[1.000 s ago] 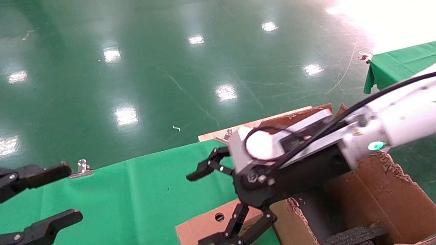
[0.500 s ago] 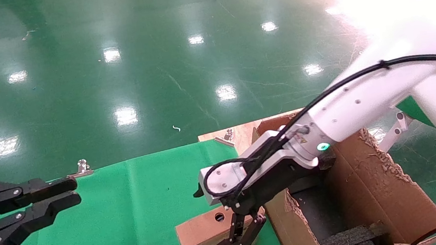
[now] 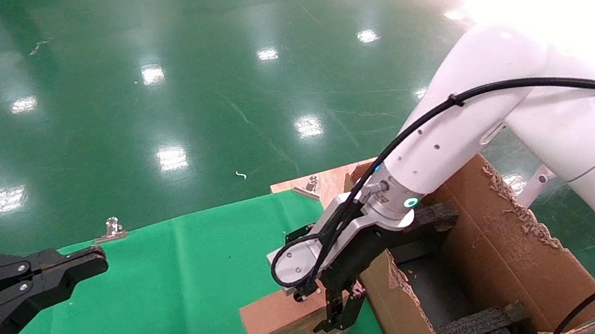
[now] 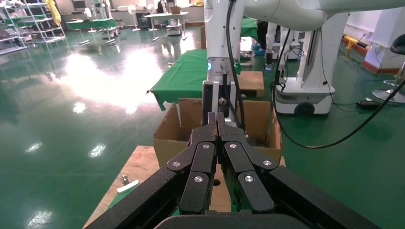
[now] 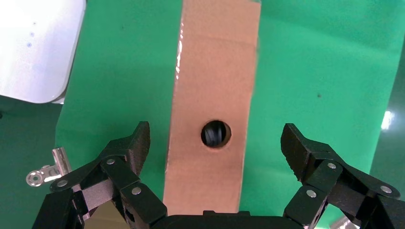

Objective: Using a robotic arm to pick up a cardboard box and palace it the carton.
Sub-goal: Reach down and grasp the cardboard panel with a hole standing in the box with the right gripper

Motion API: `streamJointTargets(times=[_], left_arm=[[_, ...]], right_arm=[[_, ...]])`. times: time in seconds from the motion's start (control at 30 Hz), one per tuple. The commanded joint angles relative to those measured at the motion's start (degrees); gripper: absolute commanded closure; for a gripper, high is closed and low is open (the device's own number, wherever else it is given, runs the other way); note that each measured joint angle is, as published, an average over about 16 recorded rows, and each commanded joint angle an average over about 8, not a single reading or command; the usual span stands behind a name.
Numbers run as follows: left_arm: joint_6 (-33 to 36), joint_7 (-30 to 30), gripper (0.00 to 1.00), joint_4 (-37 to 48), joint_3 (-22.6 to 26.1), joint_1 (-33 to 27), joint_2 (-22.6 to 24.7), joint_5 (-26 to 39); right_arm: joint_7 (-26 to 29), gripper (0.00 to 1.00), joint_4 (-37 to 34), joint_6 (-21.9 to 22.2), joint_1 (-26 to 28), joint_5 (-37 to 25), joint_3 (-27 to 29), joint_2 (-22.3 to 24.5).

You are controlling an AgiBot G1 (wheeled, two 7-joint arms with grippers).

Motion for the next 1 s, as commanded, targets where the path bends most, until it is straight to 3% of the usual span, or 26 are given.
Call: streamJointTargets(times=[0.03, 0.07, 0.1, 0.3, 1.0], left_arm=[[0.0, 0.0, 0.11, 0.0, 0.0, 0.0, 0.0, 0.0], [0.0, 0.0, 0.02, 0.0, 0.0, 0.0, 0.0, 0.0], [0.0, 0.0, 0.00, 0.0, 0.0, 0.0, 0.0, 0.0], [0.0, 0.0, 0.00, 0.0, 0.0, 0.0, 0.0, 0.0], [0.0, 0.0, 0.00, 0.0, 0.0, 0.0, 0.0, 0.0]], right_arm=[[-0.3, 0.02, -0.4, 0.1, 0.2, -0.3, -0.8, -0.6], [-0.4, 0.12, -0.6, 0.1, 0.3, -0.4, -1.1, -0.8], [-0.5, 0.24, -0.7, 0.1, 0.4, -0.6, -1.3, -0.9], [-0.9, 0.97, -1.1, 0.0, 0.9, -1.1, -2.4, -1.5], [-0.8, 1.00, -0.9, 0.0, 0.5, -0.5, -1.6, -1.1]])
